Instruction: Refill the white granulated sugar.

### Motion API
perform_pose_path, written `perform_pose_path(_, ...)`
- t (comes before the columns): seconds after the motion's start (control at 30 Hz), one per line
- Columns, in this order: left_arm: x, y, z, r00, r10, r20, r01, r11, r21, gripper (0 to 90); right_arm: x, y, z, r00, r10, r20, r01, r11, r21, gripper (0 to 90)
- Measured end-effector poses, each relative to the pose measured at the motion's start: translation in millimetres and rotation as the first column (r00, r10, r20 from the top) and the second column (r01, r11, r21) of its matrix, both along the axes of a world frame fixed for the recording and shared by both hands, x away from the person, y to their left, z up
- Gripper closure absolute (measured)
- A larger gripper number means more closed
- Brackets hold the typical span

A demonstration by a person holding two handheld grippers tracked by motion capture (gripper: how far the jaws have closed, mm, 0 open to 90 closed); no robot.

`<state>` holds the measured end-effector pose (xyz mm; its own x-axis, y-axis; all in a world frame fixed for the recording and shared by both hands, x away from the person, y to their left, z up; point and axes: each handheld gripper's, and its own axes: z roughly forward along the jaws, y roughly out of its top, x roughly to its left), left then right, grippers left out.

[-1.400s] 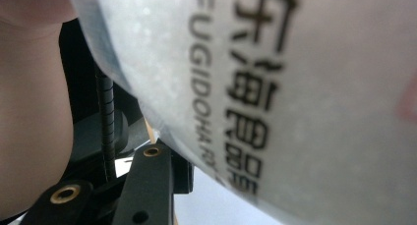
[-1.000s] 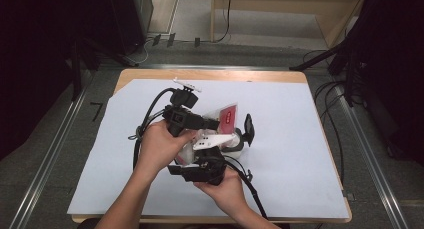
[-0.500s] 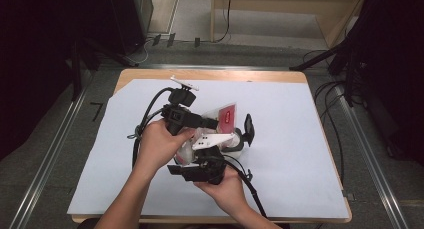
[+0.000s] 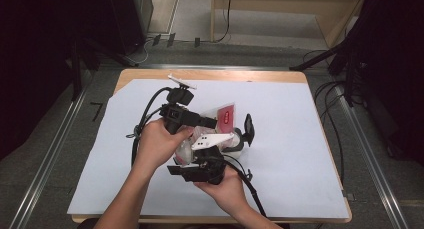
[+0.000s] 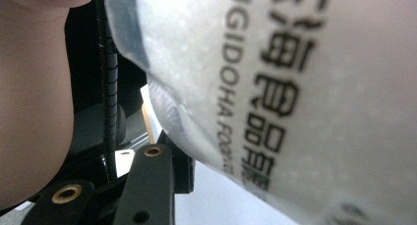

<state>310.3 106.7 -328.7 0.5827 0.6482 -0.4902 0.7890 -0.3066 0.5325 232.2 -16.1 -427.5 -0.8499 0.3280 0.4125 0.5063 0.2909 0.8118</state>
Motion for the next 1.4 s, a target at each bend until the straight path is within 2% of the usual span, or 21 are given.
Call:
perform_pose_path(0.23,-0.1,1.0,0.8,1.0,0.007,-0.005,-0.007,0.9999,-0.016,74.5,0.1,-0.2,1.3,1.0,0.0,0.009,0.0,1.0,-0.006,62.9)
perform_pose_path(0.33,1.2,1.6,-0.4,0.9998,0.015,-0.013,-0.015,0.9998,-0.01,74.6,0.0,0.3,1.7,1.0,0.006,0.001,-0.006,1.0,-0.004,63.0)
perform_pose_path(0.77,4.0,3.3,-2.4,0.9992,0.026,-0.031,-0.027,0.9992,-0.031,73.7,0.9,0.4,2.5,0.9999,0.01,-0.004,-0.01,0.9999,-0.012,63.1)
perform_pose_path(1.23,-1.3,-0.4,3.3,0.9999,0.012,0.007,-0.012,0.9999,0.0,73.0,-0.4,0.2,4.1,0.9999,0.011,0.004,-0.011,0.9999,0.002,63.1)
perform_pose_path(1.4,-2.5,-2.5,2.9,0.9997,0.02,0.011,-0.02,0.9998,-0.002,73.4,-0.3,0.0,4.1,0.9999,0.011,0.001,-0.011,0.9999,0.001,63.1)
